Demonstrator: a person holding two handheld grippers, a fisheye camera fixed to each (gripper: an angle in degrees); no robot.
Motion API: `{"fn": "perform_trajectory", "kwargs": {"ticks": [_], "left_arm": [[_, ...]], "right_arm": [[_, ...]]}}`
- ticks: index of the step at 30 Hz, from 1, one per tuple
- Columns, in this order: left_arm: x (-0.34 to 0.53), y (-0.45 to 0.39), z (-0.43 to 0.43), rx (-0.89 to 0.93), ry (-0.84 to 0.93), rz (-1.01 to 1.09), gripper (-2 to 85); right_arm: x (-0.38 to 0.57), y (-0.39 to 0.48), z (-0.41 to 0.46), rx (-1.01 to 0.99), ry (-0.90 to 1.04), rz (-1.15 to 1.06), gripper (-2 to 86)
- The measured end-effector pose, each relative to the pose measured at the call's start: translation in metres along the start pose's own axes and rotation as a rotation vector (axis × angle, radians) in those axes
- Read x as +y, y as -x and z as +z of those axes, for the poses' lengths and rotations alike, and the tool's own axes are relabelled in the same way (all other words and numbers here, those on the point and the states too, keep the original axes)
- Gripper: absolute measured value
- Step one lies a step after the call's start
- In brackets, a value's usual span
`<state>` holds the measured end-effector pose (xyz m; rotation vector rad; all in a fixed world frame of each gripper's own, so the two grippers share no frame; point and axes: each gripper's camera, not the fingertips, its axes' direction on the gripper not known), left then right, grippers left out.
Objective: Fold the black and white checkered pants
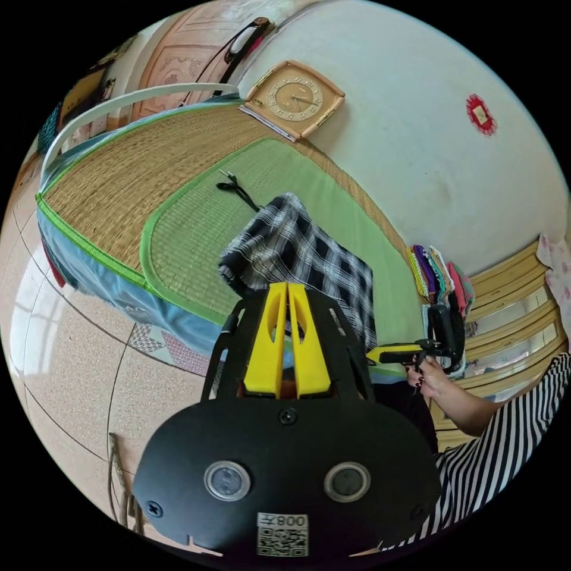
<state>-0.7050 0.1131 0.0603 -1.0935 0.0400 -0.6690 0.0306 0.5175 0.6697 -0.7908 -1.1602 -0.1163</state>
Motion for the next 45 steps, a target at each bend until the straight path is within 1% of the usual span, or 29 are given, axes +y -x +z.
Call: {"fn": "perform_trajectory", "kwargs": {"ticks": [2, 4, 6, 9, 11, 13, 15, 18, 21, 22, 26, 28, 33, 38, 45], "left_arm": [[0.01, -0.024, 0.023, 0.069, 0.096, 0.071, 0.1], [0.016, -0.044, 0.041, 0.07, 0.155, 0.129, 0.1], [0.018, -0.061, 0.058, 0.061, 0.205, 0.17, 0.1], [0.021, -0.071, 0.086, -0.03, 0.281, 0.174, 0.1], [0.024, -0.07, 0.092, 0.029, 0.277, 0.129, 0.2], [0.028, -0.075, 0.094, -0.013, 0.274, 0.122, 0.3], [0.033, -0.085, 0.094, 0.0, 0.257, 0.14, 0.4], [0.04, -0.108, 0.101, 0.093, 0.25, 0.181, 0.8], [0.046, -0.142, 0.124, 0.146, 0.316, 0.281, 2.0], [0.049, -0.156, 0.137, 0.155, 0.369, 0.334, 2.7], [0.059, -0.199, 0.183, 0.039, 0.591, 0.528, 5.7], [0.064, -0.211, 0.195, 0.005, 0.627, 0.594, 5.9], [0.069, -0.224, 0.214, -0.053, 0.644, 0.637, 2.7], [0.074, -0.227, 0.221, -0.025, 0.631, 0.628, 0.6], [0.076, -0.229, 0.214, 0.041, 0.566, 0.614, 0.2]], "right_arm": [[0.005, 0.0, -0.002, 0.012, 0.0, -0.008, 0.1], [0.011, -0.006, -0.006, -0.009, -0.011, 0.009, 0.1], [0.016, -0.011, -0.01, -0.014, -0.02, 0.012, 0.1], [0.024, -0.018, -0.019, -0.002, -0.019, 0.006, 0.1], [0.03, -0.029, -0.027, -0.022, -0.03, 0.023, 0.1], [0.034, -0.037, -0.034, -0.038, -0.034, 0.028, 0.1], [0.039, -0.044, -0.039, -0.052, -0.043, 0.036, 0.1], [0.05, -0.055, -0.05, -0.079, -0.068, 0.06, 0.1], [0.065, -0.07, -0.064, -0.15, -0.114, 0.094, 0.1], [0.072, -0.077, -0.071, -0.17, -0.135, 0.114, 0.1], [0.094, -0.106, -0.093, -0.236, -0.194, 0.184, 0.2], [0.102, -0.117, -0.1, -0.274, -0.216, 0.206, 0.3], [0.117, -0.141, -0.109, -0.358, -0.229, 0.261, 1.3], [0.129, -0.163, -0.117, -0.464, -0.232, 0.298, 4.7], [0.137, -0.183, -0.132, -0.555, -0.237, 0.331, 6.5]]}}
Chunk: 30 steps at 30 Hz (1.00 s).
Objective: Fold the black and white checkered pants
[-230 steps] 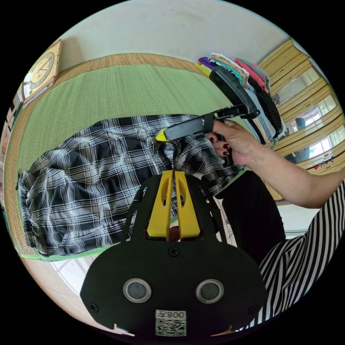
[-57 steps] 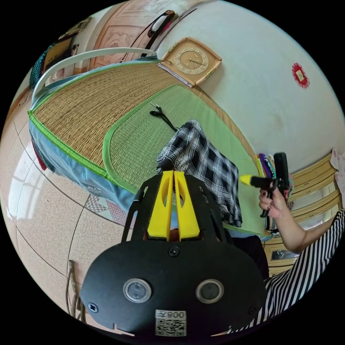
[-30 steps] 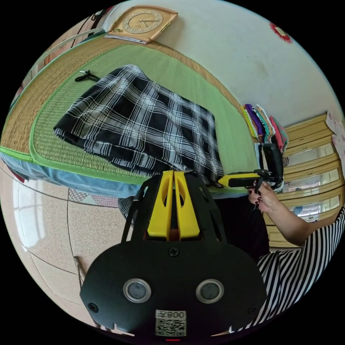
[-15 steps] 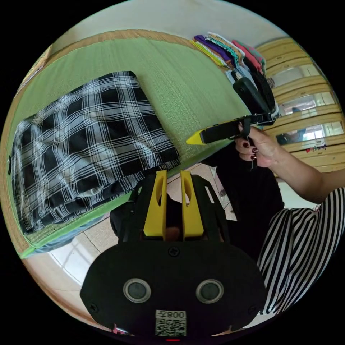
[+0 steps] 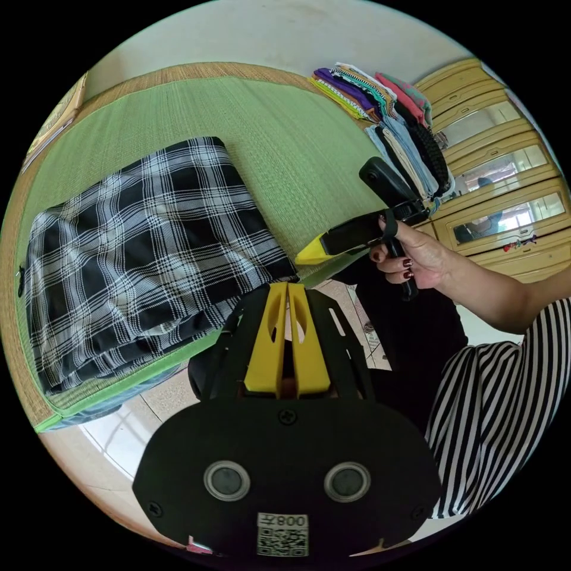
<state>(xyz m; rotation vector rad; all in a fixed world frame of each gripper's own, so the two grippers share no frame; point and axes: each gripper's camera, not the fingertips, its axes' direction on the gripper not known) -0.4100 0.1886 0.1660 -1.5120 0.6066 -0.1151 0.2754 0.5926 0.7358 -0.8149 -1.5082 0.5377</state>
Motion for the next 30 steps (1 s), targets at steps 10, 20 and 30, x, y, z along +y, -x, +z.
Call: {"fn": "perform_trajectory", "kwargs": {"ticks": [10, 20, 30], "left_arm": [[0.011, 0.004, -0.002, -0.017, -0.032, 0.012, 0.1], [0.033, 0.031, -0.026, 0.057, -0.131, -0.036, 0.0], [0.066, 0.067, -0.047, 0.08, -0.157, -0.084, 0.1]], "right_arm": [[0.002, -0.01, -0.035, -0.049, -0.001, 0.051, 6.7], [0.014, -0.023, -0.061, -0.17, -0.032, 0.113, 6.9], [0.027, -0.031, -0.074, -0.265, -0.084, 0.159, 2.3]]}}
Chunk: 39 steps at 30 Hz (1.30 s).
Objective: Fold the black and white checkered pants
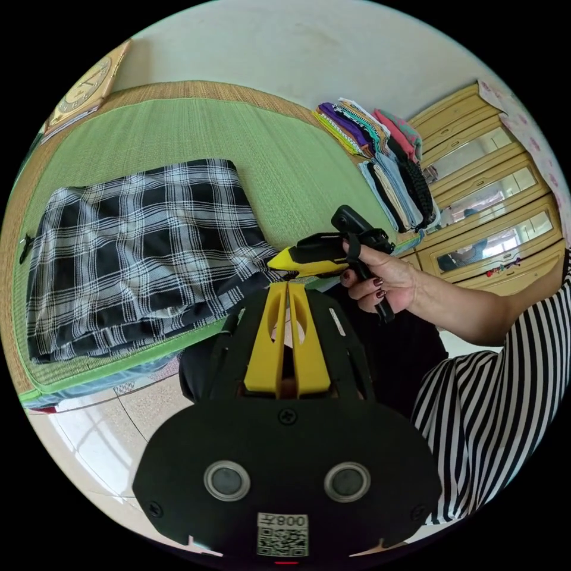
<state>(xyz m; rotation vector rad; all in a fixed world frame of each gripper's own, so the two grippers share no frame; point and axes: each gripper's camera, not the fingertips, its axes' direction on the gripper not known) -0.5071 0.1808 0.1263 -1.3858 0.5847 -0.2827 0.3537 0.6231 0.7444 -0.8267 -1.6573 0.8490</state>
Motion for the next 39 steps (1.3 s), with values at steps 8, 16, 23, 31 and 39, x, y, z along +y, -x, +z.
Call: {"fn": "perform_trajectory", "kwargs": {"ticks": [8, 16, 23, 31, 39], "left_arm": [[0.074, 0.099, -0.053, 0.179, -0.248, -0.439, 1.1], [0.144, 0.173, -0.087, 0.313, -0.569, -0.77, 6.6], [0.142, 0.199, -0.108, 0.209, -0.565, -0.782, 9.3], [0.121, 0.217, -0.099, 0.177, -0.473, -0.813, 8.8], [0.105, 0.215, -0.086, 0.22, -0.443, -0.794, 4.1]], "right_arm": [[0.02, 0.024, -0.024, 0.039, -0.011, -0.069, 0.9], [0.046, 0.044, -0.044, 0.048, -0.041, -0.114, 0.7], [0.071, 0.056, -0.059, 0.076, -0.07, -0.136, 0.7], [0.098, 0.057, -0.073, 0.085, -0.095, -0.134, 0.6], [0.126, 0.05, -0.085, 0.078, -0.11, -0.117, 0.6]]}}
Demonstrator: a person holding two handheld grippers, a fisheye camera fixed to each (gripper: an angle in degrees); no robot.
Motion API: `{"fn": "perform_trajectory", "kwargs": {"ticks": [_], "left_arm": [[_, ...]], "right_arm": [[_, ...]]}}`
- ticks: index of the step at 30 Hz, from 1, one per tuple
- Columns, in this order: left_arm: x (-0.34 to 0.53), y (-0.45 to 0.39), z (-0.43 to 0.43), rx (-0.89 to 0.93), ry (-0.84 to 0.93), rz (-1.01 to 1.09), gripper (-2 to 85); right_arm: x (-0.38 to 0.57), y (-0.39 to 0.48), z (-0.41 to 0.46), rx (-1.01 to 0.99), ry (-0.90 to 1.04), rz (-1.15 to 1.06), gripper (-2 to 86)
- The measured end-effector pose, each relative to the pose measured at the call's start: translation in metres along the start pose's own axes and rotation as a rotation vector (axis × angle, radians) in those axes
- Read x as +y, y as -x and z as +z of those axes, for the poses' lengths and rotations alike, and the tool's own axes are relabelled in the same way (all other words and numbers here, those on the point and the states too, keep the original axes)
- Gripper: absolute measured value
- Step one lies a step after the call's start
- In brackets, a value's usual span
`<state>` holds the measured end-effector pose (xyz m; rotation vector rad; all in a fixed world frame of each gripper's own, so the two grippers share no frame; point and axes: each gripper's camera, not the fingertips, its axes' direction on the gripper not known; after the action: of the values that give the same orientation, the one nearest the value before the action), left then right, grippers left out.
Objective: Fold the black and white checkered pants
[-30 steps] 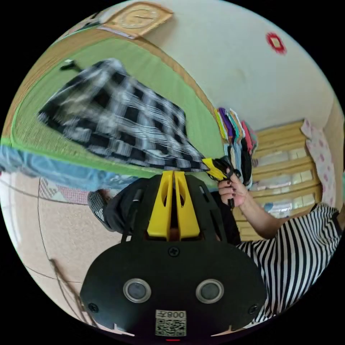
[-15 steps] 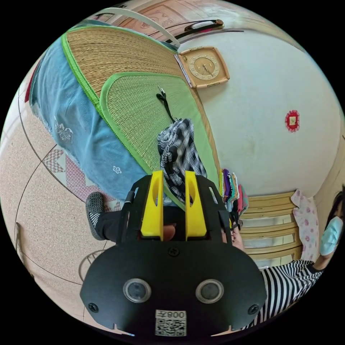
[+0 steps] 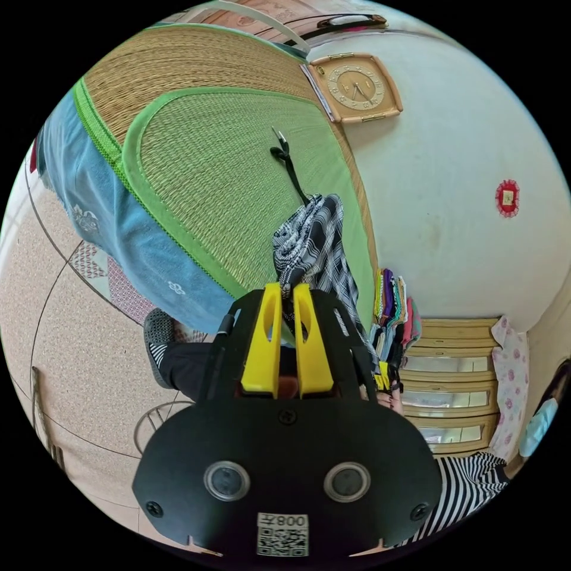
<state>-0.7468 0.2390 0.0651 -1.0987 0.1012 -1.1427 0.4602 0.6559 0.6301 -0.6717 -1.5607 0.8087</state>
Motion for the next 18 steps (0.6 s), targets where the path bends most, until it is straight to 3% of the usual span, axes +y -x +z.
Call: {"fn": "perform_trajectory", "kwargs": {"ticks": [18], "left_arm": [[0.016, -0.127, 0.067, 0.196, 0.069, 0.267, 2.9]], "right_arm": [[0.083, 0.035, -0.087, -0.088, -0.153, -0.15, 0.5]]}}
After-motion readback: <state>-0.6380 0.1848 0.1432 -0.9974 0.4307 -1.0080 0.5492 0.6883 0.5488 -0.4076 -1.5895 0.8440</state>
